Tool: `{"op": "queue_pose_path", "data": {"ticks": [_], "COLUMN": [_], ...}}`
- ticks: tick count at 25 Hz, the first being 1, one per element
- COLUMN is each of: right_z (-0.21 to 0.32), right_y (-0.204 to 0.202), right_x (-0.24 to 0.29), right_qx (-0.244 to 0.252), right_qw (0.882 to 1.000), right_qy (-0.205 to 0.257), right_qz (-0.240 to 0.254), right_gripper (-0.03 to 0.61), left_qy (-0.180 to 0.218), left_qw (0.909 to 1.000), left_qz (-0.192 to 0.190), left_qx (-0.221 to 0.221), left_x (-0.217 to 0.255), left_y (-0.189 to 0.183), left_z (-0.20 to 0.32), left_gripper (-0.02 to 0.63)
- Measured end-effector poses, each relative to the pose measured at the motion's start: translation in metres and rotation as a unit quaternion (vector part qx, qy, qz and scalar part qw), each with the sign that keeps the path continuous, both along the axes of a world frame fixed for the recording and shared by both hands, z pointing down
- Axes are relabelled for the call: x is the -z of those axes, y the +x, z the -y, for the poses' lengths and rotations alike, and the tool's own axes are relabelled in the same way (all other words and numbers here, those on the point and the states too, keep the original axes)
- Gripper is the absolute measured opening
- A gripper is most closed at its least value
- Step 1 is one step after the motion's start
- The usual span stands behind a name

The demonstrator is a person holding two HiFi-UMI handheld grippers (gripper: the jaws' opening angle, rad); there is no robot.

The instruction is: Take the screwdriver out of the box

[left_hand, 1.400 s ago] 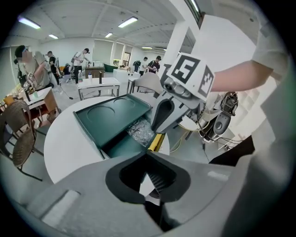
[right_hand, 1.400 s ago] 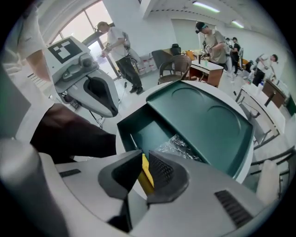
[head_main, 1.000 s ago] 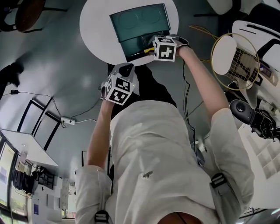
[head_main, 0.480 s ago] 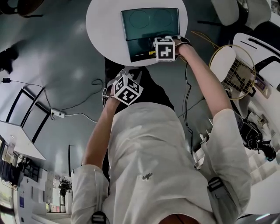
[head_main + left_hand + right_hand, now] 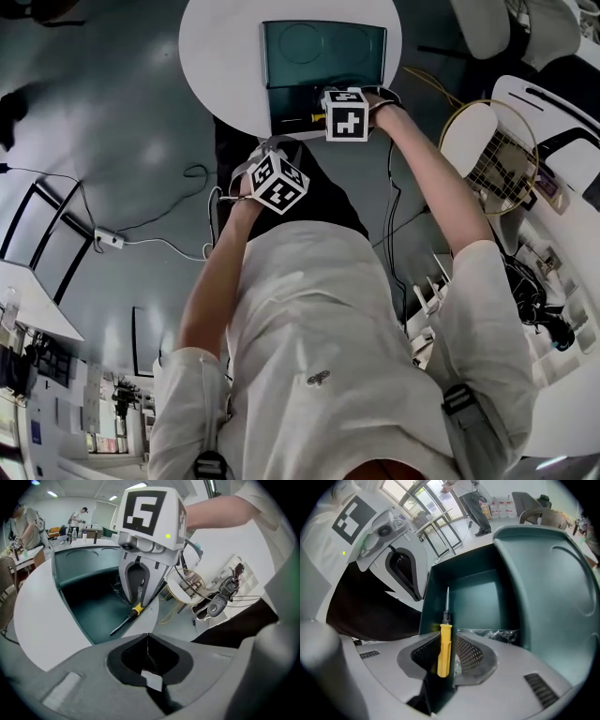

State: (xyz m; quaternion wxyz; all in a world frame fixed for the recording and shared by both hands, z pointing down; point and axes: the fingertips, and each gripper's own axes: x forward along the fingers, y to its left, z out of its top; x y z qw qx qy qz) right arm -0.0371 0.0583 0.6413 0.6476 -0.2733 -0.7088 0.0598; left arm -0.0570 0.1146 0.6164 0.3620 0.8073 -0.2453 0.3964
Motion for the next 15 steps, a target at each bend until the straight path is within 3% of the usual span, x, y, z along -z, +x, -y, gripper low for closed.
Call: {"op": "queue_pose_path", "data": {"ticks": [5, 13, 15], "right_z": [0.002, 0.013, 0.013], "right_y": [0.000, -0.006, -0.008], "right_x": [-0.005, -0.004, -0.002], "right_qx": [-0.026, -0.030, -0.032], "right_qw": [0.998, 0.988, 0.984], "right_qy": [0.053, 0.143, 0.163], "right_qz": [0.023, 0.044, 0.056], "right_gripper": [0.120, 0.172, 0.156], "left_qy": [0.001, 0.001, 0.001], "left_qw": [1.0000, 0.9999, 0.9999], "left_qz": [0.006, 0.011, 0.013], "left_qx": [-0.004, -0.005, -0.003], "left_x": [-0.006, -0.007, -0.007], "left_y": [0.000, -0.002, -0.002], "left_z": [0.000, 0.004, 0.005], "left_gripper": [0.012, 0.012, 0.011]}}
